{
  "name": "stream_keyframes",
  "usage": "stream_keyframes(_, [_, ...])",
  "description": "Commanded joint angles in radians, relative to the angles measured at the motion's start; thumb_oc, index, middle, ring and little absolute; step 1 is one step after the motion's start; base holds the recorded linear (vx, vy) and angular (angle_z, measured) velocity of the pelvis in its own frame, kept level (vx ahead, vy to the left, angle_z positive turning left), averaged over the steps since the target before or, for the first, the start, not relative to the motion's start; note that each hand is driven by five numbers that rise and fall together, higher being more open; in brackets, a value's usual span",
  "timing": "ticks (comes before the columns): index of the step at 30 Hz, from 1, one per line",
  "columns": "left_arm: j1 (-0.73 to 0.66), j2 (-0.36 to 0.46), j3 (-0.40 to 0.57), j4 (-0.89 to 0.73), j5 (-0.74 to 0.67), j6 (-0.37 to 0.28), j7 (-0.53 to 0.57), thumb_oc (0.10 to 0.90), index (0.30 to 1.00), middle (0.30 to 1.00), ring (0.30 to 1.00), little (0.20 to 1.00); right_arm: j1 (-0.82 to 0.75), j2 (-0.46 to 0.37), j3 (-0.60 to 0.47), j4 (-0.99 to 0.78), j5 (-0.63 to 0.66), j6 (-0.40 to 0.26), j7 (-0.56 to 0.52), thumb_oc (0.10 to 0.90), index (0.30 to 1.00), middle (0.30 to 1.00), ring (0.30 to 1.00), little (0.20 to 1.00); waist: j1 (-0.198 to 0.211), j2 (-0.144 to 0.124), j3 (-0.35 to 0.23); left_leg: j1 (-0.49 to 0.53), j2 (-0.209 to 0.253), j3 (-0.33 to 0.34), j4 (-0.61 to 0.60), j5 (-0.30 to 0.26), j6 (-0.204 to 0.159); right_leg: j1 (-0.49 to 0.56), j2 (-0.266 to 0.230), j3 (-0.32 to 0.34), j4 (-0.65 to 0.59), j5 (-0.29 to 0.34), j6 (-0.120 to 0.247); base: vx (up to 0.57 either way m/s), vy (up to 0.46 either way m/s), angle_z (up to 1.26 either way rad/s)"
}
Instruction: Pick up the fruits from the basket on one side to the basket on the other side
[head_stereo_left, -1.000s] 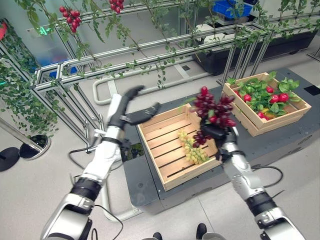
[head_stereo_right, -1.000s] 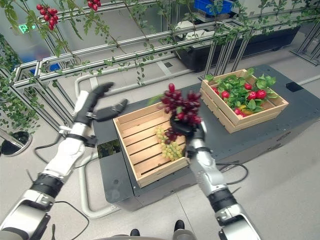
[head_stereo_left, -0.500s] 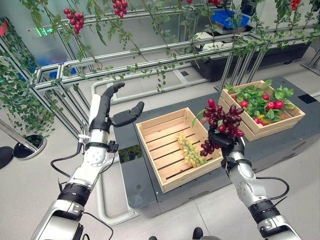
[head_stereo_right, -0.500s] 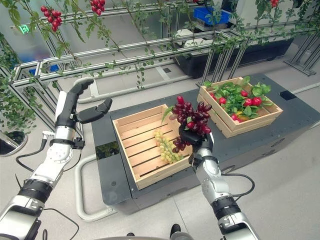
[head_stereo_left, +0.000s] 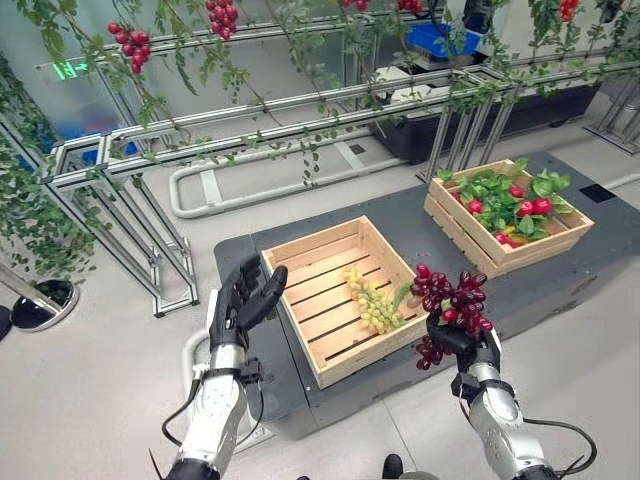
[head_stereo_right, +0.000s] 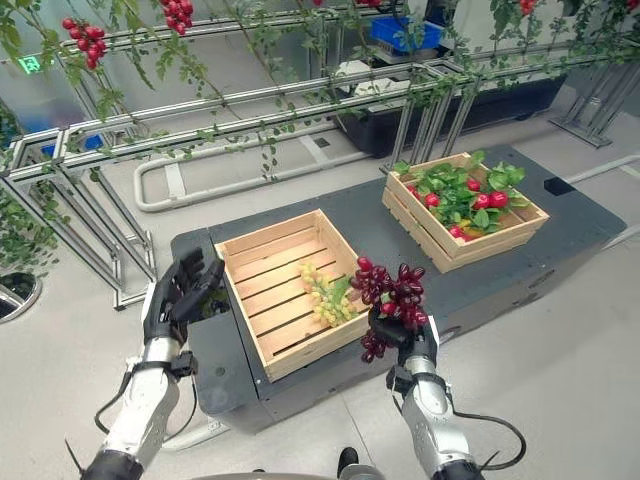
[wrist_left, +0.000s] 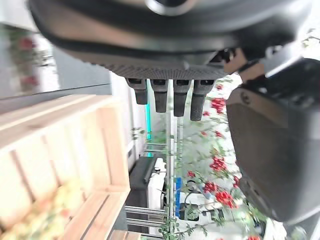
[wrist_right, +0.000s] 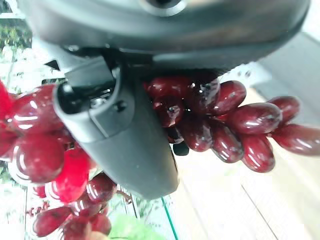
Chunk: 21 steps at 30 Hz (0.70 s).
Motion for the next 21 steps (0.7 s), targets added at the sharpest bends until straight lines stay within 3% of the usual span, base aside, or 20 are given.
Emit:
stream_keyframes(1, [-0.074, 0.029, 0.061, -0.035, -0.049, -0.116, 0.035, 0.800, 0.900, 0.900, 0.900, 0.900, -0.142, 0.000, -0.090, -0.115, -0.004, -0.230, 0.035, 0.400, 0.300, 0.300, 0.300, 0.300, 0.034, -0.030, -0.051, -0.051, -0.096, -0.236, 0.057, -0.127, 0.043, 0.072, -0.007, 0.109, 0.006, -0.117, -0.006, -0.15, 0.143, -1.02])
stream_keyframes(2, [-0.061, 0.027, 0.072, -0.038, -0.061, -0.124, 0.037, 0.800, 0.900, 0.900, 0.900, 0.900, -0.155, -0.003, -0.081, -0.098, 0.001, -0.243, 0.042, 0.400, 0.300, 0.300, 0.300, 0.300, 0.045, -0.022, -0.048, -0.049, -0.110, -0.256, 0.038, -0.122, 0.052, 0.069, -0.003, 0.128, 0.006, -0.113, -0.002, -0.15, 0.189, -1.34])
stream_keyframes(4, [-0.064, 0.023, 0.070, -0.025, -0.061, -0.101, -0.007, 0.800, 0.900, 0.900, 0.900, 0.900, -0.154, 0.014, -0.085, -0.075, 0.022, -0.257, -0.030, 0.400, 0.300, 0.300, 0.300, 0.300, 0.036, -0.007, -0.048, -0.046, -0.100, -0.188, 0.022, -0.116, 0.062, 0.059, -0.010, 0.121, 0.006, -0.104, 0.009, -0.16, 0.204, -1.40])
stream_keyframes(8, [-0.053, 0.037, 0.057, -0.012, -0.050, -0.107, -0.015, 0.800, 0.900, 0.900, 0.900, 0.900, -0.122, 0.042, -0.089, -0.062, 0.000, -0.271, -0.038, 0.400, 0.300, 0.300, 0.300, 0.300, 0.027, -0.001, -0.050, -0.055, -0.120, -0.183, 0.019, -0.116, 0.069, 0.024, -0.013, 0.147, 0.006, -0.081, 0.028, -0.15, 0.141, -0.78])
stream_keyframes(16, [-0.121, 0.067, 0.018, 0.010, -0.034, -0.146, -0.021, 0.800, 0.900, 0.900, 0.900, 0.900, -0.083, 0.059, -0.109, 0.020, 0.055, -0.286, -0.044, 0.400, 0.300, 0.300, 0.300, 0.300, -0.036, 0.010, -0.008, -0.056, -0.137, -0.117, 0.007, -0.130, 0.094, -0.086, -0.031, 0.192, 0.006, 0.001, 0.074, -0.17, 0.164, -0.23])
stream_keyframes(19, [-0.149, 0.065, -0.001, 0.010, -0.024, -0.146, -0.005, 0.800, 0.900, 0.900, 0.900, 0.900, -0.079, 0.067, -0.105, 0.027, 0.062, -0.295, -0.037, 0.400, 0.300, 0.300, 0.300, 0.300, -0.047, 0.010, 0.017, -0.060, -0.151, -0.102, -0.006, -0.124, 0.096, -0.128, -0.042, 0.174, 0.006, 0.043, 0.096, -0.19, 0.127, -0.36])
stream_keyframes(21, [-0.143, 0.063, -0.007, -0.003, -0.012, -0.134, 0.001, 0.800, 0.900, 0.900, 0.900, 0.900, -0.075, 0.073, -0.098, 0.029, 0.069, -0.289, -0.021, 0.400, 0.300, 0.300, 0.300, 0.300, -0.046, 0.011, 0.032, -0.060, -0.157, -0.066, -0.006, -0.127, 0.092, -0.146, -0.046, 0.102, 0.006, 0.067, 0.107, -0.20, 0.095, -0.59])
